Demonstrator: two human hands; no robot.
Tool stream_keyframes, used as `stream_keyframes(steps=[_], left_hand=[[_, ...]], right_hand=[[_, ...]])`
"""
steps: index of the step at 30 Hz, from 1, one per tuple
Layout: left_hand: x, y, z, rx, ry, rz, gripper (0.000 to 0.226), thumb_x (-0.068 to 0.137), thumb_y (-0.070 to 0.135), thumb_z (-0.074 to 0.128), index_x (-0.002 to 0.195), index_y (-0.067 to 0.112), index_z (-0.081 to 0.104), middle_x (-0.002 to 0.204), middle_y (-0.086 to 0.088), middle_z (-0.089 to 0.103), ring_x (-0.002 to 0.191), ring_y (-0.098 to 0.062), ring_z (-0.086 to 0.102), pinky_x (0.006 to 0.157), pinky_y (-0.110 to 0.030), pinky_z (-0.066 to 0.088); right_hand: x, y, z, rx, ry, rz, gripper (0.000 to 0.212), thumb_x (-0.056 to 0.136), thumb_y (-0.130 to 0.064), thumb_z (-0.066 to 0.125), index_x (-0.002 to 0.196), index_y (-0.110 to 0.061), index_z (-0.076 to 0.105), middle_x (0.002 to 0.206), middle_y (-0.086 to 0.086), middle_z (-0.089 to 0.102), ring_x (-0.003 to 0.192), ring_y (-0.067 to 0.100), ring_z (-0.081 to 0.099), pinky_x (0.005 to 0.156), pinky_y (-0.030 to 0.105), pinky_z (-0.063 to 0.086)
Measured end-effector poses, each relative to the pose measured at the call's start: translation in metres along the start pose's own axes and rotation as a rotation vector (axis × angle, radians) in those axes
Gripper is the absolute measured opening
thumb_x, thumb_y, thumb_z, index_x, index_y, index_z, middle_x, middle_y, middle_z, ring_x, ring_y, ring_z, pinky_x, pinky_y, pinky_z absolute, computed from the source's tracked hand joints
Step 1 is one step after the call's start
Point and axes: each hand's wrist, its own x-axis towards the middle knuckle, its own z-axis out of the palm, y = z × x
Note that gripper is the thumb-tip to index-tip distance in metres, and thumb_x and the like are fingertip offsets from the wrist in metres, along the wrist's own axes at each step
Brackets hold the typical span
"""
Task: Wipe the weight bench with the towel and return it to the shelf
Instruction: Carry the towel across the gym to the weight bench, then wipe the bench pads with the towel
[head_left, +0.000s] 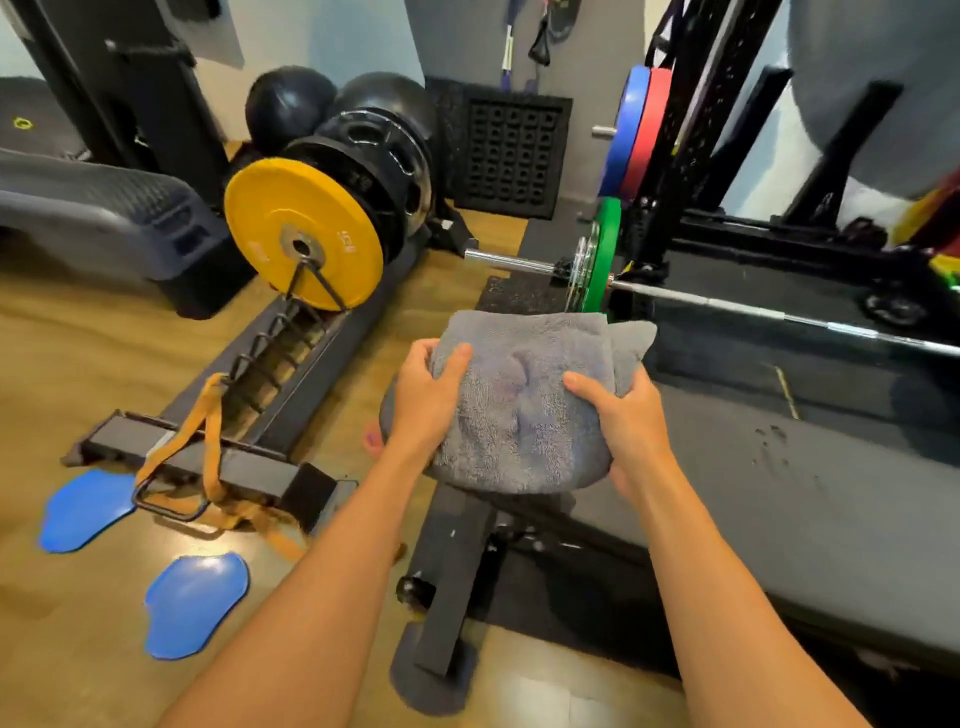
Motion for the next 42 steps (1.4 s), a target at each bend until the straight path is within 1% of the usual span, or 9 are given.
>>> stream_keyframes(steps=[5, 8, 11, 13, 17, 22, 26, 33, 42], left_hand=[[0.065, -0.087, 0.052, 0.095, -0.207, 0.069, 0.027, 0.092, 0.036, 0.060, 0.116, 0.026, 0.055, 0.089, 0.005, 0.066, 0.081, -0.014, 0.064, 0.072, -0.035, 0.055], [0.091, -0.111, 0.055, 0.031, -0.137, 0.056, 0.009, 0.095, 0.036, 0.051, 0.096, 0.032, 0.059, 0.094, 0.000, 0.068, 0.079, -0.016, 0.064, 0.076, -0.041, 0.054], [0.100, -0.125, 0.041, 0.050, -0.045, 0.038, 0.020, 0.097, 0.033, 0.045, 0.086, 0.028, 0.061, 0.085, 0.003, 0.066, 0.083, -0.021, 0.063, 0.080, -0.040, 0.050], [0.102, -0.126, 0.039, 0.043, -0.088, -0.012, 0.026, 0.099, 0.039, 0.041, 0.087, 0.030, 0.062, 0.086, 0.006, 0.067, 0.089, -0.021, 0.064, 0.084, -0.041, 0.050], [0.100, -0.124, 0.054, 0.137, -0.149, -0.033, 0.038, 0.087, 0.064, 0.042, 0.086, 0.033, 0.065, 0.087, 0.012, 0.067, 0.089, -0.014, 0.062, 0.080, -0.028, 0.047], [0.094, -0.119, 0.056, 0.301, -0.193, -0.012, 0.051, 0.082, 0.062, 0.054, 0.116, 0.026, 0.065, 0.102, 0.005, 0.060, 0.102, -0.016, 0.057, 0.099, -0.047, 0.039], [0.096, -0.119, 0.055, 0.281, -0.201, -0.024, 0.047, 0.080, 0.058, 0.059, 0.114, 0.026, 0.065, 0.102, 0.007, 0.059, 0.105, -0.017, 0.056, 0.100, -0.047, 0.040], [0.101, -0.125, 0.045, 0.340, -0.205, 0.085, 0.028, 0.082, 0.011, 0.057, 0.107, 0.020, 0.065, 0.080, 0.005, 0.061, 0.090, -0.020, 0.060, 0.091, -0.045, 0.045], [0.162, -0.154, 0.010, 0.679, -0.254, 0.147, 0.037, 0.100, 0.035, 0.038, 0.130, 0.020, 0.052, 0.139, -0.005, 0.046, 0.123, -0.032, 0.048, 0.099, -0.043, 0.040]], right_hand=[[0.050, 0.014, -0.006, -0.331, 0.120, -0.586, 0.040, 0.080, -0.024, 0.074, 0.113, -0.035, 0.054, 0.100, -0.026, 0.061, 0.092, -0.013, 0.060, 0.075, 0.007, 0.048], [0.061, 0.031, 0.011, -0.761, 0.116, -0.882, 0.026, 0.083, -0.025, 0.068, 0.100, -0.031, 0.049, 0.091, -0.008, 0.057, 0.083, 0.015, 0.056, 0.065, 0.032, 0.046], [0.062, 0.076, 0.031, -1.365, -0.336, -0.624, 0.036, 0.084, -0.034, 0.069, 0.116, -0.030, 0.053, 0.106, 0.001, 0.054, 0.100, 0.029, 0.057, 0.078, 0.042, 0.048], [0.070, 0.091, 0.034, -1.359, -0.581, -0.312, 0.037, 0.084, -0.051, 0.065, 0.116, -0.033, 0.059, 0.106, -0.003, 0.057, 0.102, 0.025, 0.058, 0.086, 0.044, 0.049], [0.113, 0.105, 0.053, -1.204, -0.173, -0.244, 0.040, 0.095, -0.056, 0.042, 0.127, -0.034, 0.053, 0.135, 0.002, 0.052, 0.128, 0.029, 0.044, 0.101, 0.053, 0.037], [0.104, 0.148, 0.078, -1.428, -0.148, -0.136, 0.070, 0.093, -0.068, 0.015, 0.154, -0.034, 0.013, 0.164, 0.004, 0.008, 0.150, 0.031, 0.000, 0.115, 0.062, 0.002], [0.117, 0.150, 0.088, -1.413, -0.044, -0.118, 0.085, 0.080, -0.073, 0.001, 0.154, -0.033, 0.015, 0.163, 0.005, 0.016, 0.148, 0.034, 0.008, 0.110, 0.065, 0.000], [0.105, 0.155, 0.095, -1.426, 0.108, -0.331, 0.039, 0.098, -0.046, 0.036, 0.129, -0.027, 0.050, 0.135, 0.004, 0.048, 0.121, 0.031, 0.040, 0.091, 0.051, 0.030], [0.074, 0.160, 0.119, -1.511, 0.207, -0.346, 0.053, 0.091, -0.070, 0.030, 0.126, -0.035, 0.050, 0.122, 0.003, 0.055, 0.108, 0.029, 0.051, 0.078, 0.044, 0.040]])
